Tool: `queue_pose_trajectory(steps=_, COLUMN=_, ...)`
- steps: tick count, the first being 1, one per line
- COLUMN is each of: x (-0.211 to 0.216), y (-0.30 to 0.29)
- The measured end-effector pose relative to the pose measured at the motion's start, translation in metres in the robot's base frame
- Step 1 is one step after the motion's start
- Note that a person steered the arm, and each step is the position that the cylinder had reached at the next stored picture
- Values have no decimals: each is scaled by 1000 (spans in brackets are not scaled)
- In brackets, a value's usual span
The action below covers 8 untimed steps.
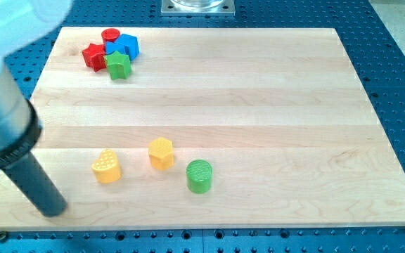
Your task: Push the yellow blocks and green circle to the bottom center
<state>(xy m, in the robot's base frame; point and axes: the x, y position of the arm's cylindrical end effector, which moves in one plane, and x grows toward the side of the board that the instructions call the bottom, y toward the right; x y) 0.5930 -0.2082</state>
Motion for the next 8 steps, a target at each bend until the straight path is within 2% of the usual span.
queue_pose_trajectory(steps=1, x=-38, y=14)
queue_pose_trajectory(steps=2, x=-54, y=82)
queue_pose_trajectory(steps=3, x=-52, y=186)
queue_pose_trajectory(steps=4, x=-67, y=146)
queue_pose_trajectory(steps=5, x=-96, y=136)
queue_pose_trajectory(steps=6, x=-119, y=192)
queue_pose_trajectory(steps=7, x=-92, y=219)
queue_pose_trajectory(steps=8, x=-73, y=219)
